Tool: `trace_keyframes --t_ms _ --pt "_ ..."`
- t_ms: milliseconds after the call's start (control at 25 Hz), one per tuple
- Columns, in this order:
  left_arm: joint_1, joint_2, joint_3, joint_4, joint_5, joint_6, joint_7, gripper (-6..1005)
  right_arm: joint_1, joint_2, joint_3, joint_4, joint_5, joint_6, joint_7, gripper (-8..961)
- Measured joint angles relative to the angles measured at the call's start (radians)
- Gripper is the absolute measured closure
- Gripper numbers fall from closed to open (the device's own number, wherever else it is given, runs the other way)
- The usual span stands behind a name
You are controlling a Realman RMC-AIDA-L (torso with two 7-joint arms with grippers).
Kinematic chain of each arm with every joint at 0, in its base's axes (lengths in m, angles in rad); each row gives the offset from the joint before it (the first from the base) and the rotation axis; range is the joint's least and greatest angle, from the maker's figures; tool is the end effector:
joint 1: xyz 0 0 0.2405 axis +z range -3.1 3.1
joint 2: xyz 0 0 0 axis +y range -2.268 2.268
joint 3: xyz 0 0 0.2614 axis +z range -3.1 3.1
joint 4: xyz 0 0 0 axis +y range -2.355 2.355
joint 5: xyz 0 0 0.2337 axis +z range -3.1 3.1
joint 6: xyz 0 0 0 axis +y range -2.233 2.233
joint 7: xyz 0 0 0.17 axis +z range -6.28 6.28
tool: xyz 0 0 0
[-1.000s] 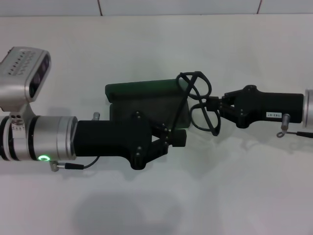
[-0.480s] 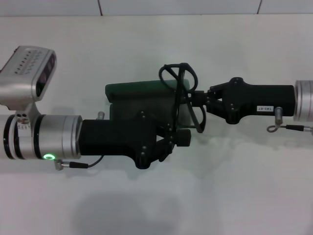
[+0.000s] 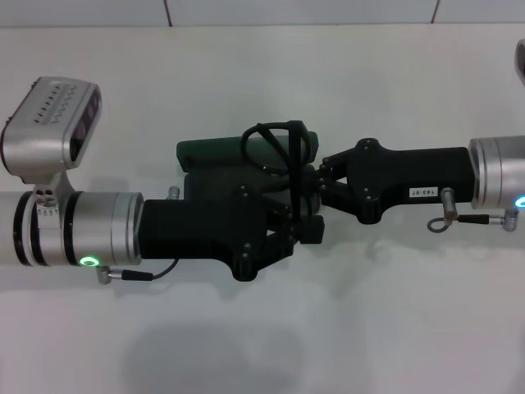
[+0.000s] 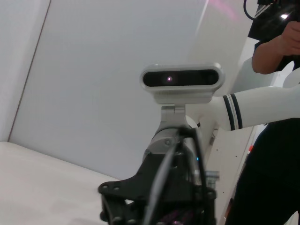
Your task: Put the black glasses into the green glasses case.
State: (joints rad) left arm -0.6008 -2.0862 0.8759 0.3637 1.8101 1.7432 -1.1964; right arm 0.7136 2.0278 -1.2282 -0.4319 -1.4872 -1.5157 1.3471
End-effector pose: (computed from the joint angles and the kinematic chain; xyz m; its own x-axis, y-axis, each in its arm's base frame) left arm -0.2190 0.3096 -0.0784 0.7111 0.3171 0.6276 0.2627 -0.9477 0.1813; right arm 0.1749 0.3694 -0.0780 0.7746 -0.2837 -0.5653 -0.2720 -0.9563 0.1071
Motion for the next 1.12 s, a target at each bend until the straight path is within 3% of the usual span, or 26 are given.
trace_keyframes --t_ms 1120 --pt "-0.001 0.000 0.000 0.000 0.000 0.000 0.000 992 0.004 0.000 -0.017 0.000 0.015 -0.033 0.003 849"
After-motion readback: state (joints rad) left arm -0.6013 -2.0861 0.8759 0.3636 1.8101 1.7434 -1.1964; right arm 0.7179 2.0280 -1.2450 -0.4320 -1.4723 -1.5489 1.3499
